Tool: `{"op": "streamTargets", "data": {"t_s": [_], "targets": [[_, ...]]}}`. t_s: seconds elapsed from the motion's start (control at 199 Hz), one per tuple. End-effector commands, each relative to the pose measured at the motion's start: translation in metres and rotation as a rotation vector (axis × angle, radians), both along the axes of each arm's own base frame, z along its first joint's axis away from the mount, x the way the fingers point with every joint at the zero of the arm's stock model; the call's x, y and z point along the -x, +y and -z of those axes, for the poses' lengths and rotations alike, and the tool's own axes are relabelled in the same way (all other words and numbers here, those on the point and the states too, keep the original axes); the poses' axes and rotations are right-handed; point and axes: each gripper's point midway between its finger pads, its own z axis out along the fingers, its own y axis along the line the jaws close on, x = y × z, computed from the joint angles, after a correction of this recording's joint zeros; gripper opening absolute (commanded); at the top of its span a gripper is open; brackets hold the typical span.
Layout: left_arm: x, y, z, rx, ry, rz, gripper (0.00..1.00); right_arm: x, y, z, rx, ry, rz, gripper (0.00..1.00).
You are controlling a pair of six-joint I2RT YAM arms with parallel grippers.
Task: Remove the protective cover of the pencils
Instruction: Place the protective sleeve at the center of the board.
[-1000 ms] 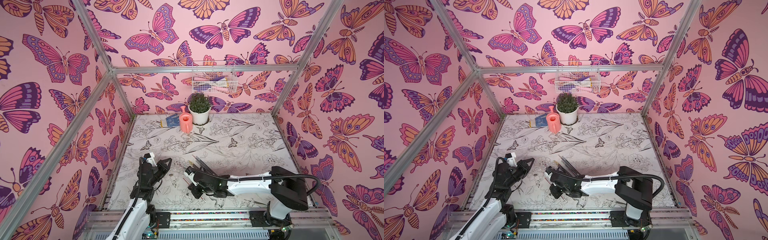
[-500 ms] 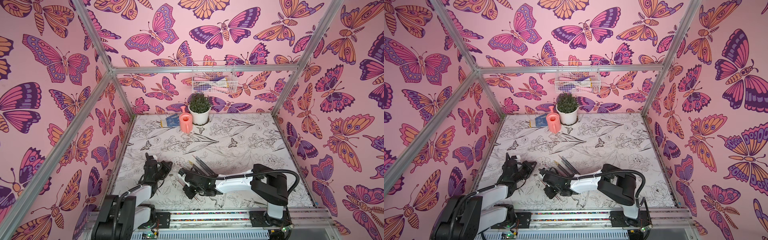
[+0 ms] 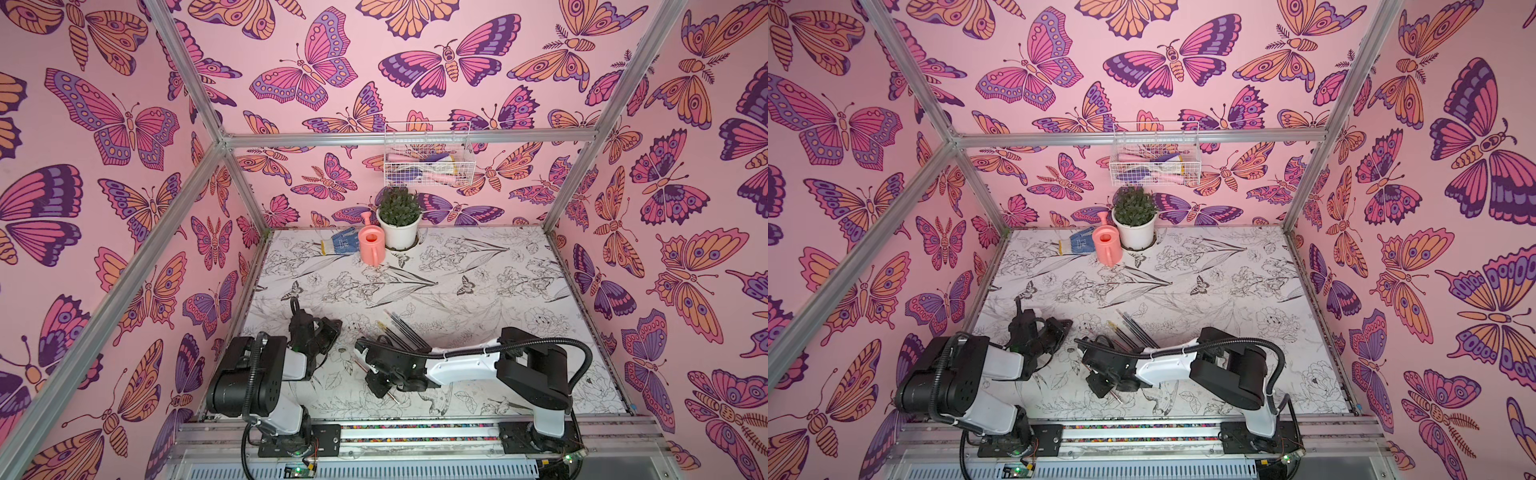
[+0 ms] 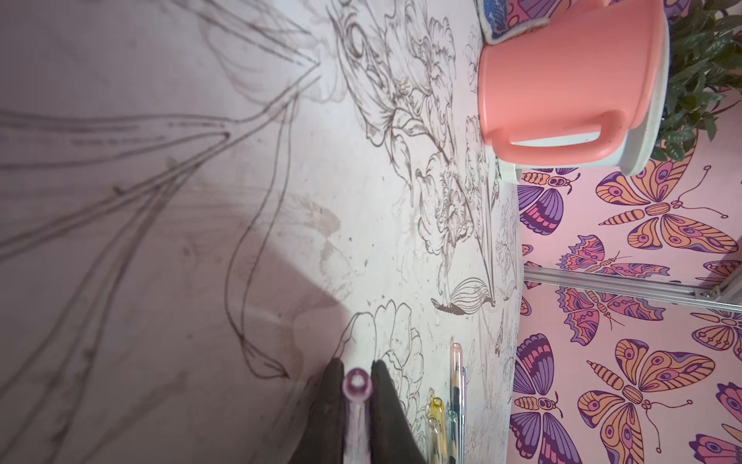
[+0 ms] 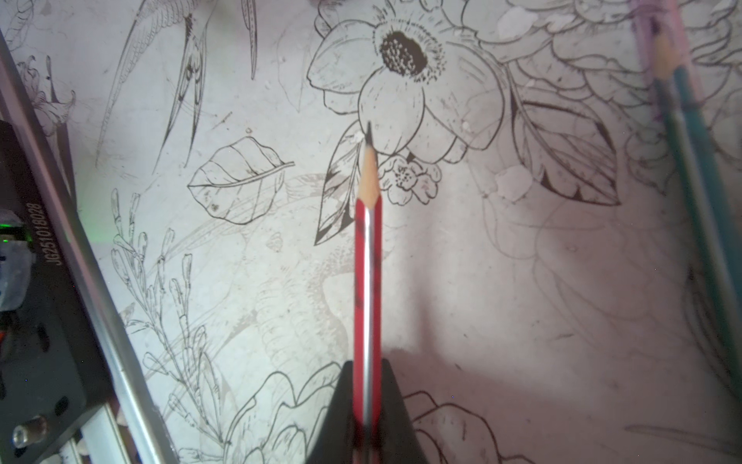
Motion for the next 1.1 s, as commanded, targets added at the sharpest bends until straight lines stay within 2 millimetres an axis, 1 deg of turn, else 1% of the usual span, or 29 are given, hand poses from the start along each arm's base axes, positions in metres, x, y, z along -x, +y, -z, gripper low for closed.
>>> {"op": "streamTargets", "data": {"t_s": [0.0,0.07,0.145,0.16,0.165,0.191,0.246,0.251,0.266,0.276,0.286,0.301,0.396,0.461,0.546,0.577,0.592,0.597,0.617,0.712,0.922,1.028,1.098], "targets": [[0.011,0.007,0.02,-0.034,0.085,-0.011,0.01,0.004,-0.009,0.014,0.076,0.002,-0.003,0.0],[0.019,0.011,0.028,-0.058,0.167,-0.021,0.0,0.004,-0.009,0.013,0.08,-0.002,-0.004,0.0],[0.027,0.016,0.027,-0.095,0.24,-0.029,0.0,0.005,-0.009,0.01,0.08,-0.007,-0.008,0.0],[0.031,0.017,0.028,-0.102,0.265,-0.029,0.0,0.006,-0.009,0.009,0.081,-0.007,-0.009,0.0],[0.029,0.017,0.025,-0.106,0.253,-0.031,0.0,0.006,-0.009,0.01,0.082,-0.007,-0.01,0.0],[0.033,0.019,0.022,-0.116,0.27,-0.035,0.0,0.007,-0.009,0.008,0.079,-0.007,-0.01,0.0],[0.045,0.023,0.017,-0.143,0.303,-0.044,0.0,0.008,-0.008,0.006,0.077,-0.01,-0.015,0.0],[0.04,0.024,0.011,-0.146,0.287,-0.047,0.0,0.009,-0.008,0.007,0.078,-0.01,-0.016,0.0],[0.037,0.025,0.005,-0.151,0.279,-0.054,0.0,0.009,-0.008,0.006,0.075,-0.01,-0.017,0.0],[0.039,0.026,0.005,-0.156,0.287,-0.058,0.01,0.009,-0.008,0.005,0.074,-0.01,-0.016,0.0],[0.038,0.027,-0.003,-0.158,0.265,-0.065,0.03,0.009,-0.007,0.005,0.074,-0.01,-0.017,0.0],[0.04,0.029,-0.005,-0.162,0.261,-0.073,0.06,0.009,-0.007,0.005,0.073,-0.01,-0.017,0.0],[0.045,0.032,-0.015,-0.175,0.237,-0.091,0.1,0.011,-0.005,0.003,0.075,-0.01,-0.027,0.0],[0.05,0.034,-0.009,-0.2,0.28,-0.075,0.09,0.012,-0.003,0.003,0.08,-0.012,-0.035,0.0],[0.052,0.03,0.0,-0.2,0.348,-0.036,0.0,0.013,-0.001,0.003,0.084,-0.013,-0.042,0.0],[0.052,0.027,0.004,-0.19,0.368,-0.022,0.0,0.013,0.0,0.003,0.086,-0.013,-0.046,0.0],[0.05,0.026,0.003,-0.185,0.364,-0.014,0.0,0.013,0.0,0.002,0.085,-0.013,-0.045,0.0],[0.052,0.026,0.007,-0.184,0.382,-0.01,0.0,0.013,0.0,0.003,0.086,-0.013,-0.045,0.0],[0.053,0.024,0.012,-0.179,0.406,0.002,0.0,0.013,0.001,0.002,0.086,-0.013,-0.046,0.0],[0.053,0.022,0.019,-0.178,0.445,0.027,0.0,0.014,0.004,0.0,0.08,-0.013,-0.05,0.0],[0.057,0.028,0.022,-0.231,0.489,0.036,0.0,0.016,0.008,-0.003,0.078,-0.013,-0.065,0.0],[0.06,0.029,0.027,-0.239,0.517,0.038,0.0,0.016,0.01,0.001,0.09,-0.011,-0.069,0.0],[0.059,0.028,0.03,-0.236,0.529,0.042,0.0,0.016,0.011,0.008,0.11,-0.004,-0.071,0.0]]}}
